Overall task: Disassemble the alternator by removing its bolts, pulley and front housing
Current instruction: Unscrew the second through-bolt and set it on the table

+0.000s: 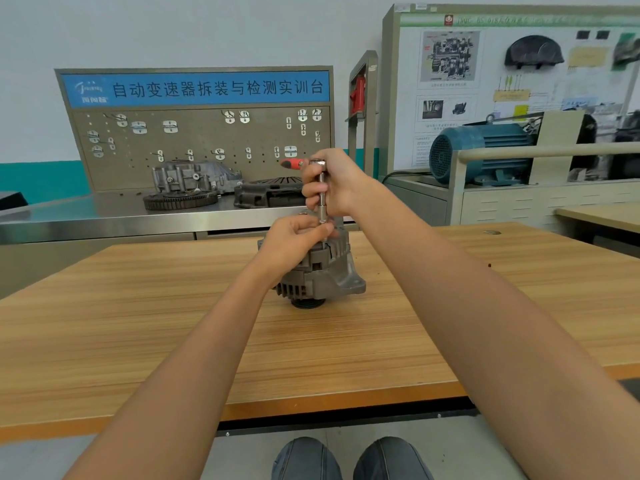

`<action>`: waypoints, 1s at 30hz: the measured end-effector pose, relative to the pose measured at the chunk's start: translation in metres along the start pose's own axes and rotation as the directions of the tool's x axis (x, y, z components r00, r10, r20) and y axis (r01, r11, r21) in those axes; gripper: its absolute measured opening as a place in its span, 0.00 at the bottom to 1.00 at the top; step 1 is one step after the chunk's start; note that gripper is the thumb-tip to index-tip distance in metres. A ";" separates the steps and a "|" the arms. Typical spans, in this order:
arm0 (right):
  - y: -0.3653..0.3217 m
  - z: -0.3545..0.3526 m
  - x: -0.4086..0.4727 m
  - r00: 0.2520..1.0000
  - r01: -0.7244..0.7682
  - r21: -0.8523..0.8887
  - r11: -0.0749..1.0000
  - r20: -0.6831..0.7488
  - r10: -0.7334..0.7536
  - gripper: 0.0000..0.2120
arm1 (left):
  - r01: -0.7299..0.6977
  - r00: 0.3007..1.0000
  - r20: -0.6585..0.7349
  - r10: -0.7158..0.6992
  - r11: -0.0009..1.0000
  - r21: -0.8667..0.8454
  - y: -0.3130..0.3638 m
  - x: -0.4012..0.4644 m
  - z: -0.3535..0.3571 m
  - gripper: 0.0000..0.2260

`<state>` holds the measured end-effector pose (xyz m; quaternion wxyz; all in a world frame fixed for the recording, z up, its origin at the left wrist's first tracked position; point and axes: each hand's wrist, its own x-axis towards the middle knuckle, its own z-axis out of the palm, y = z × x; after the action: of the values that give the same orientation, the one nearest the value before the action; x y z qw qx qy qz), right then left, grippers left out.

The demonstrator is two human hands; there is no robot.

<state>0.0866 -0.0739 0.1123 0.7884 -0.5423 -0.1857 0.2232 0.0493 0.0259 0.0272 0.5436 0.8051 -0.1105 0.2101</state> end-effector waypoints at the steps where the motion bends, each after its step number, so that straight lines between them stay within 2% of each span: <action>1: 0.002 0.004 0.001 0.998 0.027 0.001 1.000 -0.064 -0.027 0.13 | -0.004 1.000 -0.003 0.004 1.000 -0.015 0.001 0.000 0.000 0.04; 3: 0.009 0.016 0.003 0.948 0.130 0.011 0.991 -0.293 -0.122 0.13 | -0.005 1.000 -0.023 0.004 0.999 -0.036 0.001 0.000 0.001 0.05; 5: 0.015 0.024 0.005 0.810 0.285 -0.019 0.958 -0.530 -0.252 0.16 | -0.013 0.999 -0.050 0.012 0.999 -0.036 0.001 0.000 0.003 0.08; 6: 0.017 0.026 0.007 0.747 0.330 -0.044 0.943 -0.599 -0.289 0.17 | -0.019 0.998 -0.062 0.017 0.999 -0.026 0.001 0.000 0.004 0.10; 7: 0.017 0.026 0.009 0.717 0.339 -0.057 0.939 -0.630 -0.297 0.18 | -0.019 0.997 -0.070 0.017 1.000 -0.022 0.001 0.000 0.005 0.10; 8: 0.016 0.024 0.009 0.728 0.322 -0.042 0.946 -0.627 -0.276 0.18 | -0.016 0.997 -0.073 0.015 1.000 -0.025 0.001 0.001 0.006 0.08; 9: 0.014 0.020 0.009 0.772 0.288 -0.010 0.957 -0.590 -0.239 0.17 | -0.012 0.997 -0.071 0.009 0.999 -0.034 0.001 0.000 0.006 0.07; 11: 0.008 0.011 0.007 0.891 0.189 0.043 0.981 -0.426 -0.154 0.15 | -0.004 0.999 -0.050 0.003 0.999 -0.032 0.002 0.000 0.005 0.04; 13: 0.003 0.005 0.004 0.973 0.092 0.000 0.996 -0.212 -0.090 0.14 | 0.003 1.000 -0.030 -0.003 1.000 0.009 0.002 0.000 0.003 0.05; 15: 0.002 0.005 0.002 0.997 0.040 -0.081 0.996 -0.055 -0.044 0.12 | 0.019 0.999 -0.026 -0.019 0.999 0.030 0.001 0.000 0.001 0.06; 17: 0.001 0.008 0.002 1.000 0.015 -0.124 0.992 -0.006 -0.016 0.11 | 0.031 0.999 -0.027 -0.031 0.999 0.024 0.000 0.000 0.001 0.05; 20: 0.002 0.012 0.001 0.999 0.015 -0.105 0.994 -0.045 -0.020 0.12 | 0.023 0.999 -0.024 -0.023 1.000 0.001 0.000 0.000 0.001 0.05; 22: 0.008 0.018 0.001 0.975 0.081 -0.063 0.995 -0.202 -0.092 0.13 | 0.004 0.999 -0.034 -0.004 1.000 0.001 0.001 0.000 0.001 0.05; 23: 0.012 0.022 0.002 0.933 0.152 -0.051 0.987 -0.321 -0.160 0.14 | -0.003 0.999 -0.051 0.003 1.000 0.005 0.001 0.001 0.002 0.07; 25: 0.020 0.030 0.004 0.787 0.309 -0.088 0.947 -0.536 -0.307 0.16 | -0.001 0.995 -0.102 0.004 0.999 0.034 0.001 0.001 0.003 0.13; 26: 0.023 0.032 0.006 0.731 0.358 -0.100 0.928 -0.589 -0.345 0.17 | 0.005 0.993 -0.118 0.001 0.999 0.052 0.001 0.000 0.004 0.15; 27: 0.023 0.032 0.008 0.720 0.370 -0.090 0.925 -0.601 -0.347 0.17 | 0.008 0.993 -0.121 0.000 0.998 0.058 0.001 -0.001 0.005 0.15; 28: 0.021 0.031 0.009 0.756 0.341 -0.073 0.937 -0.571 -0.320 0.16 | 0.004 0.994 -0.113 0.001 0.999 0.049 0.002 -0.001 0.005 0.14; 30: 0.014 0.026 0.007 0.884 0.204 -0.068 0.976 -0.416 -0.214 0.14 | -0.002 0.996 -0.086 0.003 1.000 0.014 0.003 -0.002 0.005 0.08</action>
<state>0.0760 -0.0453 0.1081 0.8231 -0.5633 -0.0711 0.0125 0.0471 0.0203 0.0277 0.5420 0.7990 -0.0865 0.2459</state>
